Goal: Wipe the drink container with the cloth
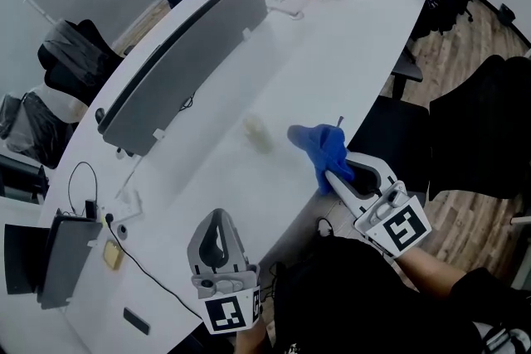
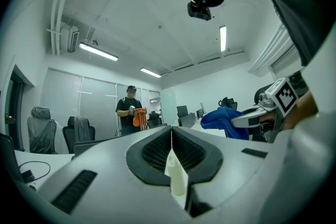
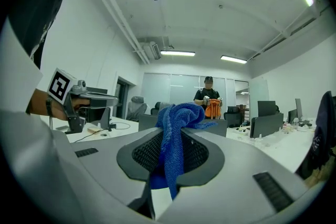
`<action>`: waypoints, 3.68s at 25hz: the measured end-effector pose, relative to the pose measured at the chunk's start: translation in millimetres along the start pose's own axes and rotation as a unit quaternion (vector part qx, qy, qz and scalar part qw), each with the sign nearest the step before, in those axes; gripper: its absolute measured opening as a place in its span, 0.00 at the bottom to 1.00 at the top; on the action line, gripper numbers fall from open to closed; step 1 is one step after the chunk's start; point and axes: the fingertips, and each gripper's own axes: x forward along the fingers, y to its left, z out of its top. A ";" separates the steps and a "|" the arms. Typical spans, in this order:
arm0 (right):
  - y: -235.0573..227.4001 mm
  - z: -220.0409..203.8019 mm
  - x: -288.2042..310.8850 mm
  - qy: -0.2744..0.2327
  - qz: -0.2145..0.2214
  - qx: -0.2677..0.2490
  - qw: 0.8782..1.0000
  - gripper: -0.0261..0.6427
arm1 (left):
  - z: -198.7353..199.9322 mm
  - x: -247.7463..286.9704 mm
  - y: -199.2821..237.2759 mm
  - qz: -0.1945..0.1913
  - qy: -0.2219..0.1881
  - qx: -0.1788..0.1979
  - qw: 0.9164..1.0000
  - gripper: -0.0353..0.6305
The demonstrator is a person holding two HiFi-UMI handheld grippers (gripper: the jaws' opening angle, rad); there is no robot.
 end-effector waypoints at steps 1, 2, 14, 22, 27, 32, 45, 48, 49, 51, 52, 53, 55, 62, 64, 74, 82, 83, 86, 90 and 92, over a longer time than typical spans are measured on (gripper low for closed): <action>-3.7 -0.7 1.3 0.001 0.006 0.005 1.000 0.14 | -1.2 3.9 -2.2 0.003 0.004 -0.004 1.000 0.06; -7.1 -2.0 0.9 0.004 0.011 0.008 1.000 0.14 | -3.0 7.3 -5.0 0.006 0.007 -0.010 1.000 0.06; -43.2 -32.4 27.5 0.018 0.023 0.039 0.999 0.14 | -25.6 40.0 -9.0 0.012 0.052 -0.009 0.999 0.06; -53.2 -33.1 53.5 0.031 0.008 0.028 0.999 0.14 | -37.1 78.0 -1.3 -0.038 0.037 -0.023 0.998 0.06; -57.0 -36.6 75.1 0.059 -0.012 0.033 0.998 0.14 | -52.9 105.5 3.7 -0.083 0.044 -0.043 0.995 0.31; -56.1 -47.8 95.9 0.069 -0.027 0.023 0.997 0.14 | -79.3 126.1 0.8 -0.140 0.068 -0.047 0.987 0.45; -51.2 -82.9 134.6 0.108 -0.051 0.070 0.990 0.14 | -137.1 167.3 -17.3 -0.249 0.094 -0.022 0.964 0.50; -55.3 -96.2 134.7 0.119 -0.049 0.086 0.988 0.14 | -145.4 175.4 -19.3 -0.232 0.093 -0.020 0.968 0.51; -58.5 -99.6 136.0 0.120 -0.047 0.089 0.988 0.14 | -147.8 180.6 -21.1 -0.230 0.090 -0.021 0.969 0.52; -64.8 -106.8 138.9 0.124 -0.037 0.098 0.987 0.14 | -155.6 188.9 -27.0 -0.229 0.101 -0.023 0.968 0.53; -66.8 -110.9 140.4 0.127 -0.028 0.103 0.986 0.14 | -159.4 191.6 -29.7 -0.227 0.109 -0.021 0.968 0.54; -68.3 -114.8 142.2 0.129 -0.017 0.109 0.986 0.14 | -162.4 194.4 -31.7 -0.224 0.115 -0.017 0.968 0.54; -71.0 -120.1 146.8 0.127 0.009 0.117 0.985 0.14 | -166.3 201.4 -34.6 -0.215 0.120 -0.014 0.969 0.54; -56.6 -144.0 182.2 0.148 0.133 0.162 0.967 0.14 | -181.4 213.8 -30.4 -0.195 0.135 -0.031 0.971 0.53; -49.4 -151.2 198.8 0.147 0.165 0.178 0.959 0.14 | -186.6 216.3 -23.8 -0.198 0.134 -0.040 0.970 0.47; -36.3 -183.2 194.5 0.192 0.243 0.187 0.932 0.14 | -166.3 205.4 -41.0 -0.339 0.080 -0.040 0.937 0.47; -28.7 -274.3 211.7 0.368 0.214 0.112 0.898 0.12 | -169.5 212.1 -37.1 -0.358 0.073 -0.059 0.929 0.47; -26.8 -282.6 209.8 0.387 0.215 0.097 0.892 0.12 | -169.3 212.3 -38.1 -0.357 0.073 -0.061 0.929 0.47; -23.7 -291.8 206.9 0.414 0.214 0.066 0.883 0.12 | -170.0 213.0 -36.9 -0.337 0.086 -0.053 0.936 0.47; -24.1 -293.5 208.7 0.404 0.211 0.078 0.887 0.13 | -172.2 208.1 -23.7 -0.232 0.120 -0.022 0.965 0.53; -25.7 -294.7 209.3 0.397 0.207 0.090 0.889 0.13 | -172.3 205.4 -24.8 -0.180 0.124 -0.035 0.975 0.53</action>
